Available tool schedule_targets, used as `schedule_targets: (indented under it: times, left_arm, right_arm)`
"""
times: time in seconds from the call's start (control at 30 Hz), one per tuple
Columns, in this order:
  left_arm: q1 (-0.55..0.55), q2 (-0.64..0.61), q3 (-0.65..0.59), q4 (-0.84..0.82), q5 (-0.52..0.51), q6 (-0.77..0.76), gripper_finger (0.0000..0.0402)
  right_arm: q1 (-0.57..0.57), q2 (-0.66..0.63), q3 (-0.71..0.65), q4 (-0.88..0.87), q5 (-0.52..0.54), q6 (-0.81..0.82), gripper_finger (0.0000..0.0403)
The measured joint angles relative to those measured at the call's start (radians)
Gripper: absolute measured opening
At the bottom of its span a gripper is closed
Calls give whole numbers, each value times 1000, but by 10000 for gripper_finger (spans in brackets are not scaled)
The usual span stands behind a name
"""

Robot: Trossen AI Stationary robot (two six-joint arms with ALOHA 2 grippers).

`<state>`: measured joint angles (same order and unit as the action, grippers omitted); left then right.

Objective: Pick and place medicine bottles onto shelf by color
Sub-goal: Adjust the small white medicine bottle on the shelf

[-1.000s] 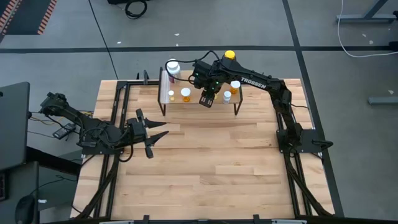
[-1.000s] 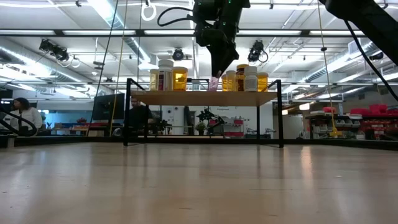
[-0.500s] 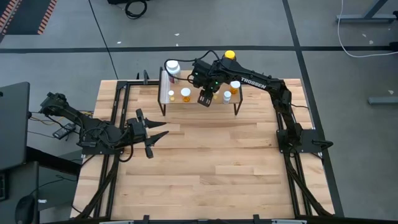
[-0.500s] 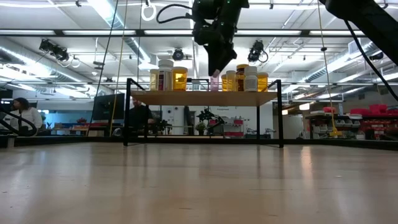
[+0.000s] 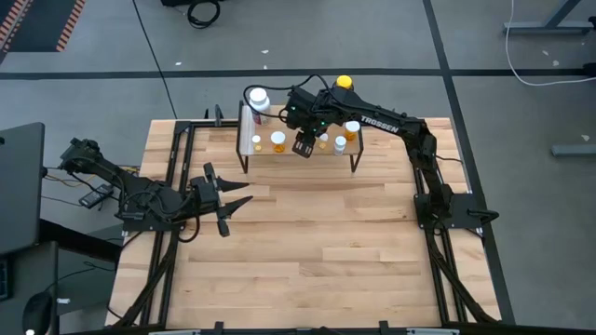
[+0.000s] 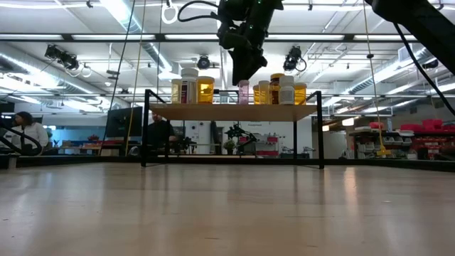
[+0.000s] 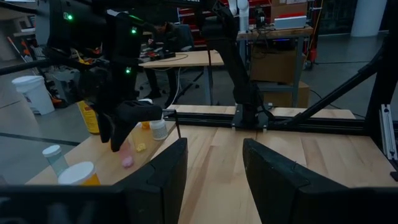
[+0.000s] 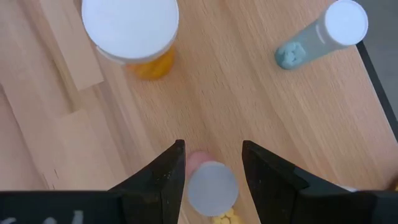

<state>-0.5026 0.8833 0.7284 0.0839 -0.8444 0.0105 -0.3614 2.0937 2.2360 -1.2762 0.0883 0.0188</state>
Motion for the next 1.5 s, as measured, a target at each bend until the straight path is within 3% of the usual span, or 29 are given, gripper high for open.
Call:
schedule_targets:
  times: [0.57, 0.77, 1.0, 1.23, 1.5]
  left_arm:
    - [-1, 0, 0, -4, 0, 0, 162]
    - [-1, 0, 0, -4, 0, -2, 162]
    - [-1, 0, 0, -3, 0, -7, 162]
    - [-1, 0, 0, -5, 4, -51, 162]
    - [-1, 0, 0, -7, 36, -48, 162]
  right_arm:
    - [33, -57, 0, 128, 26, -23, 165]
    - [44, -114, 1, -56, 76, 64, 165]
    - [100, -153, 1, -303, 47, 251, 165]
    - [149, -144, -40, -294, 30, 299, 164]
    - [127, -139, -225, -295, 15, 344, 164]
